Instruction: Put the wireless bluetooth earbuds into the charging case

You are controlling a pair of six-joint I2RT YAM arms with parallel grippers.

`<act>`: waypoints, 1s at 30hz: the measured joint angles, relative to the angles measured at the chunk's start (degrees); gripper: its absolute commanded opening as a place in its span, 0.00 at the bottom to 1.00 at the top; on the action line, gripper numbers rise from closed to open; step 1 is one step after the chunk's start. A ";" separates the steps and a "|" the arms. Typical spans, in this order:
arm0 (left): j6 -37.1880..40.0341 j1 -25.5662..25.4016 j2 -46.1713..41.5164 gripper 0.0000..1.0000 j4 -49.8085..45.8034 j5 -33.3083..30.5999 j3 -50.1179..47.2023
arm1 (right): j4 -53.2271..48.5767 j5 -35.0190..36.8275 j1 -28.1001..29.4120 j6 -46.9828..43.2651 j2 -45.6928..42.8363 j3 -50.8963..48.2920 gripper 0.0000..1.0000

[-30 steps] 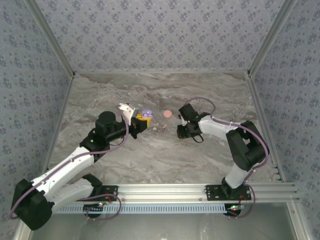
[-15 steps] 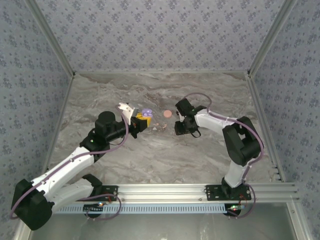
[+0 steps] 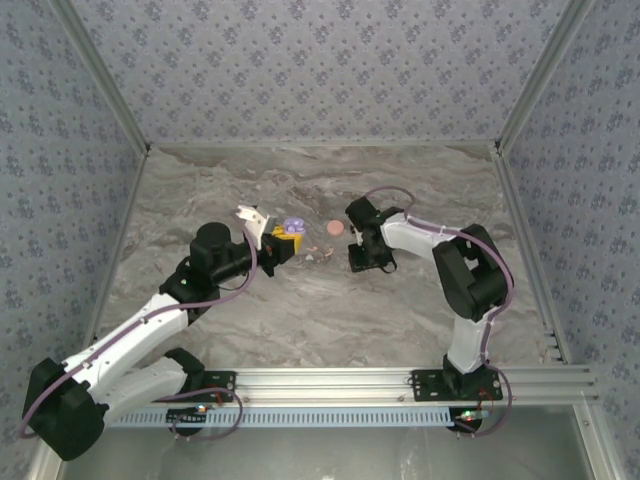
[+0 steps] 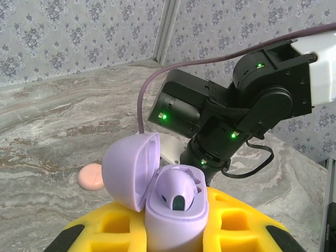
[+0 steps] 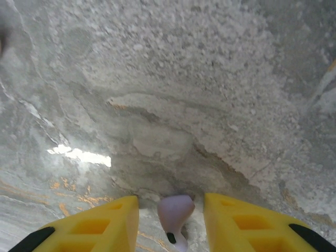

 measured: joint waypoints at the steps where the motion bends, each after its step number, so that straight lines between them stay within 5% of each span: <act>1: 0.00 0.00 0.00 0.01 0.00 0.00 0.00 | 0.00 0.07 0.00 0.00 0.20 0.31 0.38; 30: 0.00 0.00 0.00 0.01 0.00 0.00 0.00 | -5.31 3.37 1.99 -1.66 3.69 5.16 0.35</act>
